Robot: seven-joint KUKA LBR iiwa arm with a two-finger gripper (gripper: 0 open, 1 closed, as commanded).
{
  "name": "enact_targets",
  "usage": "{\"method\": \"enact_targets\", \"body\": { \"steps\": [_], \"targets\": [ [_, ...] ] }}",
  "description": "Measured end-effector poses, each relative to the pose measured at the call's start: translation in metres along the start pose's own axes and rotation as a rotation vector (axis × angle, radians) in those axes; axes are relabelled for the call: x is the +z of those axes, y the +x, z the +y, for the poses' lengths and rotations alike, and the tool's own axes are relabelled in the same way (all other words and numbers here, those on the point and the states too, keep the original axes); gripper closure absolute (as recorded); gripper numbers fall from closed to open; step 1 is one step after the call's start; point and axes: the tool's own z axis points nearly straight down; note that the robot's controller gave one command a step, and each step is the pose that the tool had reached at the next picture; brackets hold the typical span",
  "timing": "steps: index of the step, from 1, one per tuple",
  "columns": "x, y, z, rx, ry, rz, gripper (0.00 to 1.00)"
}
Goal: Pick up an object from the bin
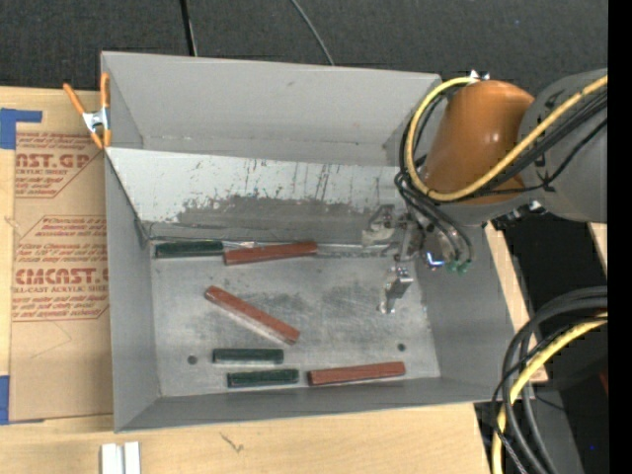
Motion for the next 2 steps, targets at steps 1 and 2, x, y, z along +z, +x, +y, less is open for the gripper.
{"method": "enact_targets", "body": {
  "steps": [1,2],
  "targets": [
    [0.060,-0.003,0.015,0.011,-0.003,0.001,0.00],
    [0.081,0.018,0.056,0.073,-0.002,0.016,0.00]
  ]
}}
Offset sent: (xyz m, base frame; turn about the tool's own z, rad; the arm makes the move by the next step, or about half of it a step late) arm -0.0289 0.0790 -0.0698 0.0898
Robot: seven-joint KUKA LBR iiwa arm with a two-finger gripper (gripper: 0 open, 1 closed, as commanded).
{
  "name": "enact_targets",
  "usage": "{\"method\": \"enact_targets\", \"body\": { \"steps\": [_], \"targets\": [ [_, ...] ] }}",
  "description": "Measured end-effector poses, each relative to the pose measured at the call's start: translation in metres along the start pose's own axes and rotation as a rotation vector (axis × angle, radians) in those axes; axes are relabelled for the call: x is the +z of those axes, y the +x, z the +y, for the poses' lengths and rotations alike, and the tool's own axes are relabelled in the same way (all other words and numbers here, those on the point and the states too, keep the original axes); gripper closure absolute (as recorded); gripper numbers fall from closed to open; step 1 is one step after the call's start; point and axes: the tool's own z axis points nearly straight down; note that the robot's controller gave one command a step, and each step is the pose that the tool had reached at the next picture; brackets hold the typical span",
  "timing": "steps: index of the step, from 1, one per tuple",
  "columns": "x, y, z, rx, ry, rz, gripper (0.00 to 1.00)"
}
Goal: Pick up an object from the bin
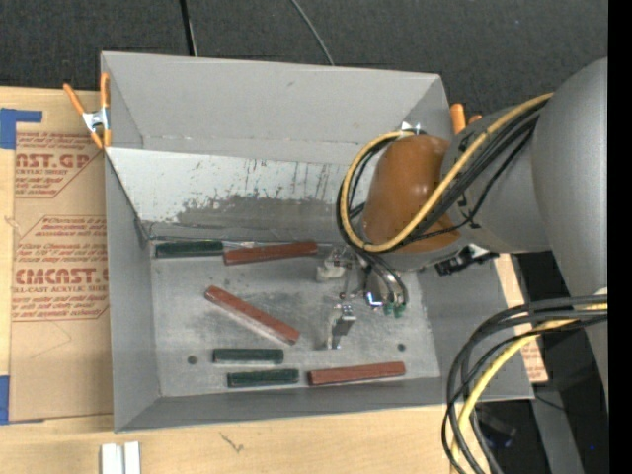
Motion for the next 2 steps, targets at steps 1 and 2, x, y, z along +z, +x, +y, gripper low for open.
{"method": "enact_targets", "body": {
  "steps": [1,2],
  "targets": [
    [-0.005,0.005,0.014,0.011,-0.001,-0.003,0.00],
    [-0.007,-0.021,-0.020,-0.296,0.000,-0.010,1.00]
  ]
}}
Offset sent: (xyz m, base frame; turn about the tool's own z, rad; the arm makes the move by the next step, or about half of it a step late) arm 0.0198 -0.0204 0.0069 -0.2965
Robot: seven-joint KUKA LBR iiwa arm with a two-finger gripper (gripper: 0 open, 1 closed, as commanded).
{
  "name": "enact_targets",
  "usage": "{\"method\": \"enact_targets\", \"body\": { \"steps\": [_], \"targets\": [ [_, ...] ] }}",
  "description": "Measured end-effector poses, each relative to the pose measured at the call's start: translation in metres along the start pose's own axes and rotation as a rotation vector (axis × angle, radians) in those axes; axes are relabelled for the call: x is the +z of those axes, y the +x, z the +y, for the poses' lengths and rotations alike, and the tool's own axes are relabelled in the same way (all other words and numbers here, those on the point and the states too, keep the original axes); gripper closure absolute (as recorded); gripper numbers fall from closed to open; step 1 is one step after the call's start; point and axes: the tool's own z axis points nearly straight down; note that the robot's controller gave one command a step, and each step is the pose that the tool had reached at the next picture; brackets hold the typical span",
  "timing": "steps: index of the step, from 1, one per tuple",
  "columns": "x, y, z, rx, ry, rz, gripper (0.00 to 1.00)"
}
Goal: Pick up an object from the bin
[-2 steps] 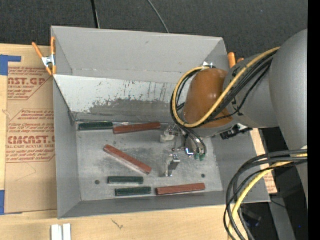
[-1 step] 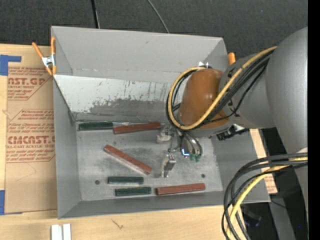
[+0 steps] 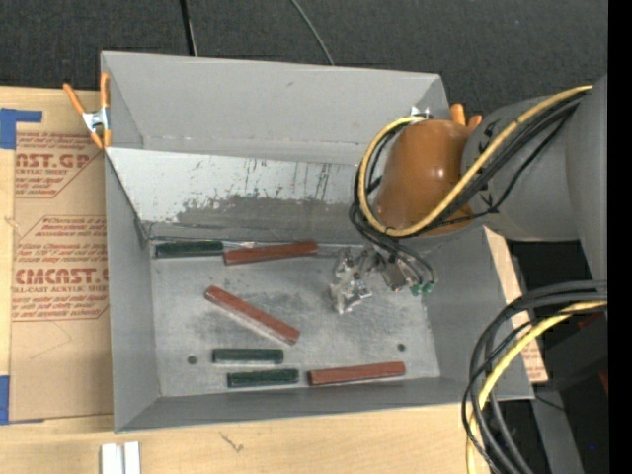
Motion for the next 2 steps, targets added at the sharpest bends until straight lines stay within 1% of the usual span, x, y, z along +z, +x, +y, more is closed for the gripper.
{"method": "enact_targets", "body": {
  "steps": [1,2],
  "targets": [
    [0.000,0.000,0.000,0.000,0.000,0.000,1.00],
    [-0.026,0.001,0.010,0.004,-0.001,0.003,1.00]
  ]
}}
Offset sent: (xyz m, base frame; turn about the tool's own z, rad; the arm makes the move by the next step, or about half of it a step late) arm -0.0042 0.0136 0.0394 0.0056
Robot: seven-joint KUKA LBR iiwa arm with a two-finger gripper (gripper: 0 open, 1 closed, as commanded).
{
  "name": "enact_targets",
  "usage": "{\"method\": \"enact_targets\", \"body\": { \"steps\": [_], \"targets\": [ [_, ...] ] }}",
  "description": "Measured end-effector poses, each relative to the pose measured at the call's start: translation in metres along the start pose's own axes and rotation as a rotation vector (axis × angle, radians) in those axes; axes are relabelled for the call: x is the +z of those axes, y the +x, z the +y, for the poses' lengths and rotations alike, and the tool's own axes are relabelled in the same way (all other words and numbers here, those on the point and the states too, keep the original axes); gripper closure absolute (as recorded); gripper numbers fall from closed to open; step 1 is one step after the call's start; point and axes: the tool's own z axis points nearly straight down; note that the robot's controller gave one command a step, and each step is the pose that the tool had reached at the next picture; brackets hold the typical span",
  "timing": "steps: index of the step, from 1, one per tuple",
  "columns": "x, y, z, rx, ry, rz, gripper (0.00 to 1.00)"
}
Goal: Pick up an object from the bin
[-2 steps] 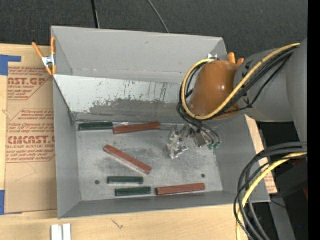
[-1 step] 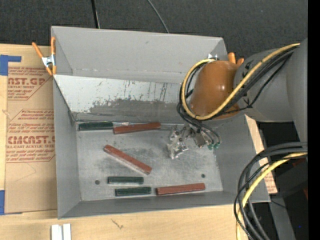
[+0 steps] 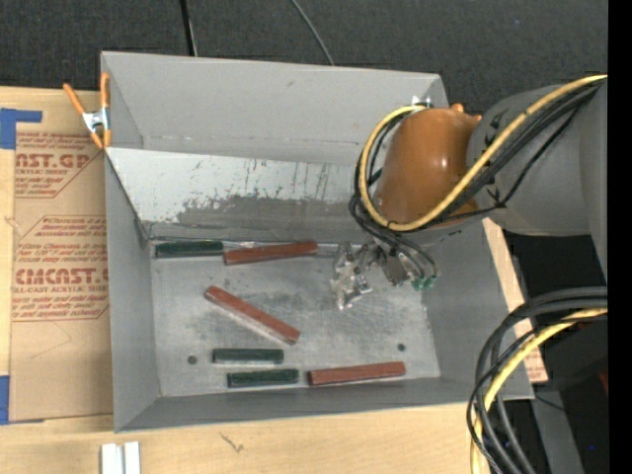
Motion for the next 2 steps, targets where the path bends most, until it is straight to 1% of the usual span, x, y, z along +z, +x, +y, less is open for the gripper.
{"method": "enact_targets", "body": {
  "steps": [1,2],
  "targets": [
    [0.0052,-0.0058,0.0546,-0.004,-0.001,-0.002,0.00],
    [0.0051,-0.0059,0.0545,-0.004,-0.001,-0.002,0.00]
  ]
}}
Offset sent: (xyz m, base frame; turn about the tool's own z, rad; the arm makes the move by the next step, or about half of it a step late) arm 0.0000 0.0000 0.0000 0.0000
